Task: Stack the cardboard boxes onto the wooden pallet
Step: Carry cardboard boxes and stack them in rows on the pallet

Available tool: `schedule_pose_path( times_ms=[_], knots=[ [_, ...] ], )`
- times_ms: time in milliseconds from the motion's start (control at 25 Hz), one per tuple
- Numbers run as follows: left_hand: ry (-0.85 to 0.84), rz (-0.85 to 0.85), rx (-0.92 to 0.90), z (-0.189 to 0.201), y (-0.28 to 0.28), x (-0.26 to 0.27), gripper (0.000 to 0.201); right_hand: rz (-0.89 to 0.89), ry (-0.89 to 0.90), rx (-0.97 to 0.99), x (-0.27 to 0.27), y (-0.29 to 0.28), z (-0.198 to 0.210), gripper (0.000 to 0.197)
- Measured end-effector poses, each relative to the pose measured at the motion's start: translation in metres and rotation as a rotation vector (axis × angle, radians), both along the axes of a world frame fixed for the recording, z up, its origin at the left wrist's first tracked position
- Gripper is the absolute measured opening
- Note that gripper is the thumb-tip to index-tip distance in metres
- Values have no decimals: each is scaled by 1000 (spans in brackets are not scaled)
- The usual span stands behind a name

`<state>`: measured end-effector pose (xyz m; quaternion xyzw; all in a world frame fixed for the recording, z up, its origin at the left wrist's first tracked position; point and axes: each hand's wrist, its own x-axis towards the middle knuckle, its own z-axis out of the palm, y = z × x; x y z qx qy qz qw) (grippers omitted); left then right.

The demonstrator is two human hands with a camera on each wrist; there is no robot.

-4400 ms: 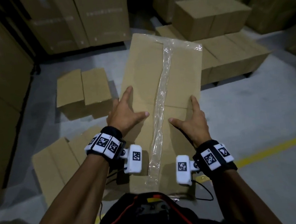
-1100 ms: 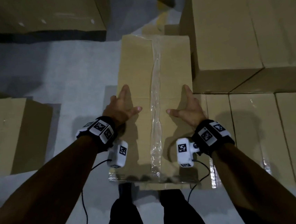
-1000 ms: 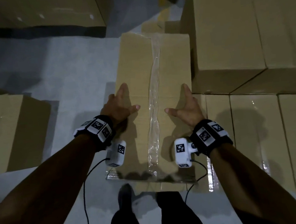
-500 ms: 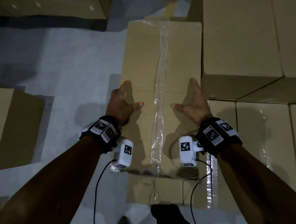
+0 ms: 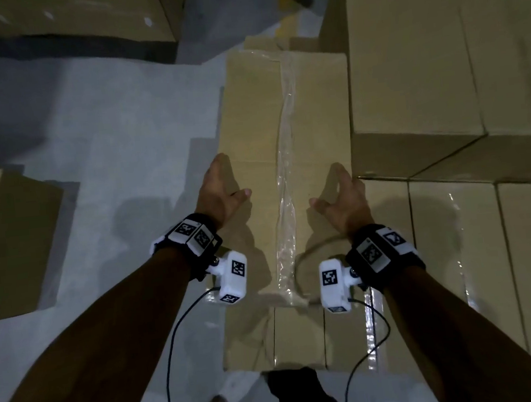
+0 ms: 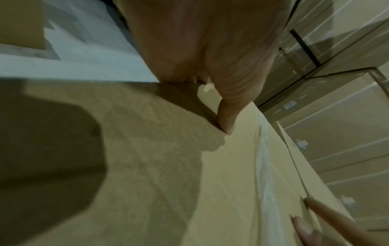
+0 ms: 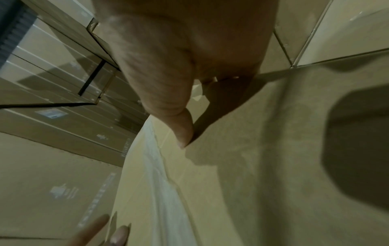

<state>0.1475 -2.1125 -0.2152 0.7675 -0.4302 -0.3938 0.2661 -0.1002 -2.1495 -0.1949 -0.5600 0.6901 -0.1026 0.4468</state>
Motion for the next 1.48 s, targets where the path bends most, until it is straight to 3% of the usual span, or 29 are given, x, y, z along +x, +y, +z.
schedule_pose_path(
  times_ms=[160,280,440,520,640,760,840,920,1040,1160,1280,1320,1440,1480],
  knots=[
    [181,35,101,16,21,6,95,49,110,26,-2,49,14,79],
    [286,24,157,32,38,15,88,-2,313,29,9,93,27,71],
    [378,15,232,49,41,32,80,-372,424,-108,51,138,38,49],
    [426,-28,269,52,39,39,76,-565,421,-140,72,157,41,52],
    [437,-133,311,56,31,57,67,-834,265,-40,102,176,42,65],
    [488,-147,404,57,20,73,81,-1158,-45,69,125,184,47,76],
    [533,-132,472,56,10,77,83,-1298,-202,90,136,185,49,75],
    [545,-141,535,48,-3,76,82,-1404,-324,158,139,185,45,87],
    [498,-243,590,35,-24,64,74,-1528,-432,228,128,183,33,94],
    [462,-233,622,28,-44,46,58,-1607,-524,258,114,175,25,88],
    [388,-252,729,5,-63,43,70,-1682,-574,238,111,162,18,76],
    [358,-246,750,3,-69,41,72,-1720,-590,237,111,155,16,79],
    [260,-233,765,16,-81,34,48,-1796,-589,253,114,143,9,93],
    [244,-206,779,16,-80,33,57,-1805,-568,265,115,140,9,96]
  ],
)
